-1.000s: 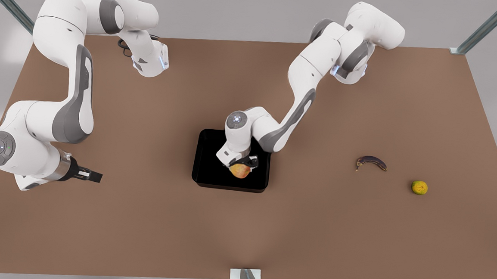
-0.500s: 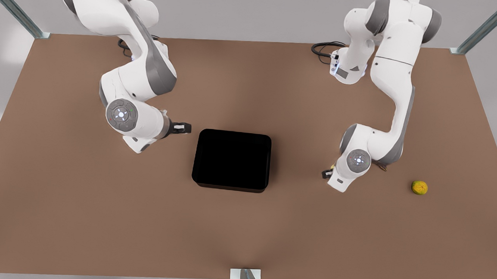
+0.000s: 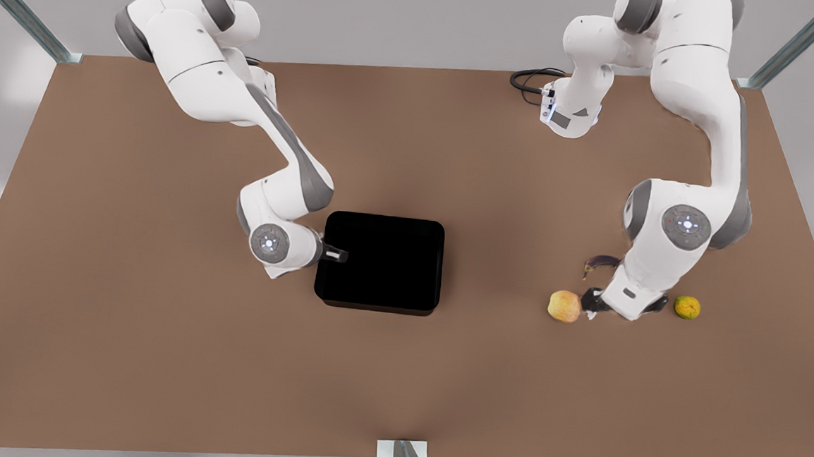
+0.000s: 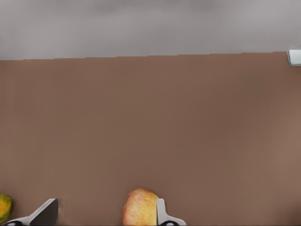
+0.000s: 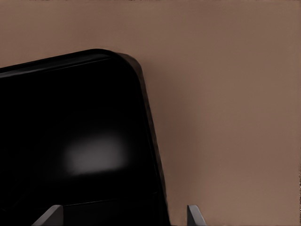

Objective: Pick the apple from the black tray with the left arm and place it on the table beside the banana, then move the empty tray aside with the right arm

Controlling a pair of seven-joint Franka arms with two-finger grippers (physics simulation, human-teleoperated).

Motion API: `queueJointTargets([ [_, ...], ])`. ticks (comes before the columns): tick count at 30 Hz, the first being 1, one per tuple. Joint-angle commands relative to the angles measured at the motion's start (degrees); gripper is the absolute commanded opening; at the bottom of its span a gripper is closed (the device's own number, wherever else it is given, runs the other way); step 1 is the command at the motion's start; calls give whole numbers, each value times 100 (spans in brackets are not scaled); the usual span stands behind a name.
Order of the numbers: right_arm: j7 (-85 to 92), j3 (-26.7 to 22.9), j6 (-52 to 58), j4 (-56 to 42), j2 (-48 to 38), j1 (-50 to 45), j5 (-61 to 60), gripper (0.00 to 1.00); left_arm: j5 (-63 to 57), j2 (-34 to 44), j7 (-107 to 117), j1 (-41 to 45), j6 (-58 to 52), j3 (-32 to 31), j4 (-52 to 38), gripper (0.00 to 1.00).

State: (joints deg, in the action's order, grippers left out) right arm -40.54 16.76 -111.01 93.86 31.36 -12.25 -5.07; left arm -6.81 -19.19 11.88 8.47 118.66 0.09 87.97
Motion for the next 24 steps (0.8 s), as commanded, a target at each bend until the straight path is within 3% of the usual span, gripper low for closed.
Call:
queueJointTargets([
  [1, -341, 3, -570, 115, 19, 3, 340, 99, 540, 355, -1566, -213, -2295, 88, -306, 100],
  [5, 20, 267, -693, 282, 204, -14, 392, 99, 875, 513, -1048, -513, -2251, 79, -377, 100],
  [6, 46, 328, -852, 414, 257, -5, 559, 100, 831, 776, -942, -521, -2137, 62, 0, 100],
  [12, 1013, 320, -817, 871, 37, 302, 639, 100, 866, 750, -1013, -768, -2110, 106, -7, 100],
  [18, 1022, 346, -1282, 871, 520, 267, 630, 95, 831, 742, -1004, -785, -2102, 115, -7, 100],
  [24, 934, 434, -1168, 810, 397, 302, 445, 53, 822, 742, -1012, -794, -2110, 115, 1, 100],
])
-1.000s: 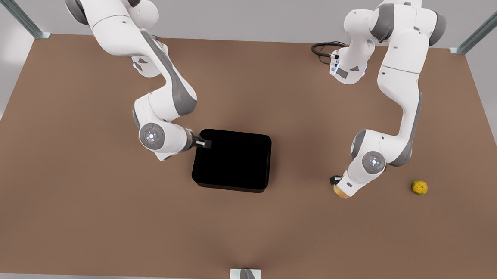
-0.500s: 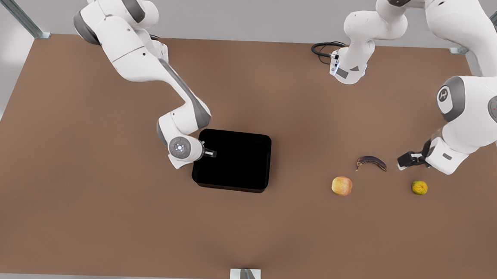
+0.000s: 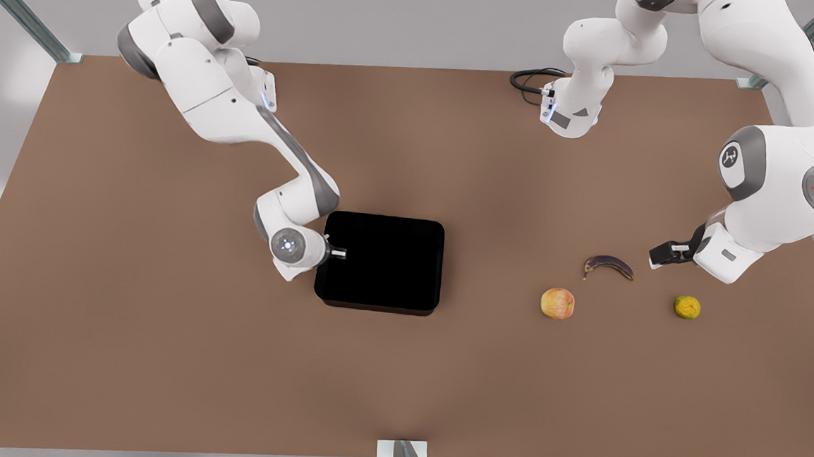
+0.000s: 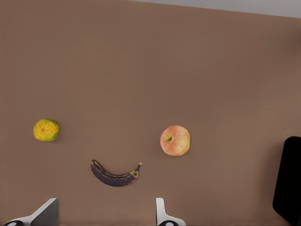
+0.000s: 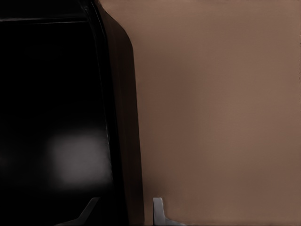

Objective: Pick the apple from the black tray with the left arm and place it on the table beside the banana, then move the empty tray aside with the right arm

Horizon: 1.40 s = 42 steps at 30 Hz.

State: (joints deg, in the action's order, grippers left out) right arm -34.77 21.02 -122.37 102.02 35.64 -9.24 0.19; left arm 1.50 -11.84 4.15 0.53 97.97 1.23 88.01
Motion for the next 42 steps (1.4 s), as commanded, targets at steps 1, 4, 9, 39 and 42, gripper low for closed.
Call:
queueJointTargets([
  [1, 357, 7, -32, -6, -31, 10, -89, 44, -9, 6, -230, 0, -41, 0, -3, 100],
  [4, 410, 7, -24, 3, -31, 37, -80, 35, -18, 6, -230, 0, -41, 0, -3, 100],
  [9, 427, 7, 47, -6, -31, 63, -80, 23, -18, -3, -230, 9, -41, 0, -3, 100],
  [39, 5182, -2823, 4125, -1298, -1332, 213, -432, 4, -326, -266, 728, 545, 64, -44, -82, 100],
  [42, 5867, -3263, 4125, -1307, -1332, 213, -432, 4, -396, -266, 666, 510, 82, -18, -99, 100],
])
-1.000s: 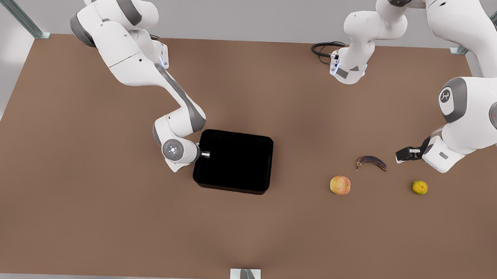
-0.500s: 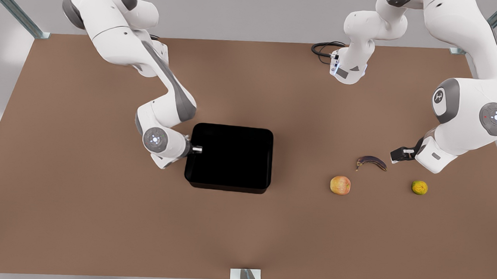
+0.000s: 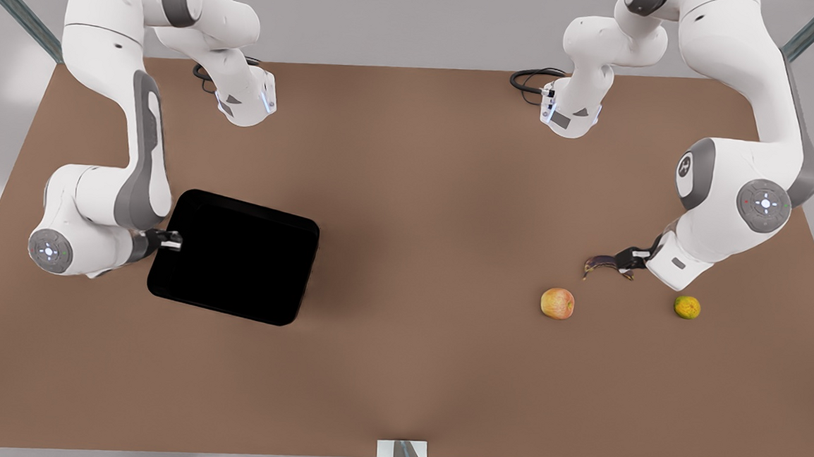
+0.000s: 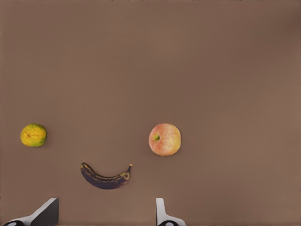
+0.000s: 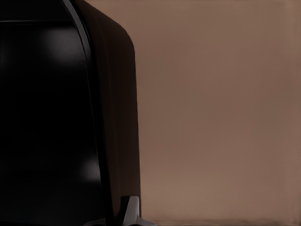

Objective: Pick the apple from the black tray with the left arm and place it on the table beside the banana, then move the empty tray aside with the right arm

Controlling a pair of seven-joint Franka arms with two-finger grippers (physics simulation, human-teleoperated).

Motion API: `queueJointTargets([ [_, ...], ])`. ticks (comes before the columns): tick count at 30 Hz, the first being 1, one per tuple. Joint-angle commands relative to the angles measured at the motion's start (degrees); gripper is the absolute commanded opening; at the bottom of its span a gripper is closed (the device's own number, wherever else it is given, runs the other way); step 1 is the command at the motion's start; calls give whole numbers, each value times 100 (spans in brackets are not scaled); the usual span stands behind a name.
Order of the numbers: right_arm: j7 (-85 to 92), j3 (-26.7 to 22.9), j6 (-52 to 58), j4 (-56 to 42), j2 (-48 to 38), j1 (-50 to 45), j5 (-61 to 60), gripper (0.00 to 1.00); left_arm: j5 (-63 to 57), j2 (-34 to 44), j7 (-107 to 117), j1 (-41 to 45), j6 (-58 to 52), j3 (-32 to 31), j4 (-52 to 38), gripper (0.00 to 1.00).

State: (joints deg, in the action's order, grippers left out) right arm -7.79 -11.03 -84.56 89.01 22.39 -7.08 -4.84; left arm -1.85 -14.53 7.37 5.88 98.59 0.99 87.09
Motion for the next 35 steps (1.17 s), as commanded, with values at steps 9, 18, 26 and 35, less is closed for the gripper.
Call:
queueJointTargets([
  [9, 4057, -795, 62, -50, 521, 75, 229, 4, -34, 73, -588, -78, -147, 16, 54, 100],
  [18, 4066, -953, -518, -323, 1382, 119, 238, 7, -263, -6, -544, -52, -147, 7, -184, 100],
  [26, 3969, -892, 420, -1315, 812, 57, -77, 100, -263, -6, -553, -70, -156, 7, -175, 100],
  [35, 2502, 1068, 1345, -2520, -182, 321, 581, 100, -263, -6, -553, -61, -165, 7, -175, 100],
])
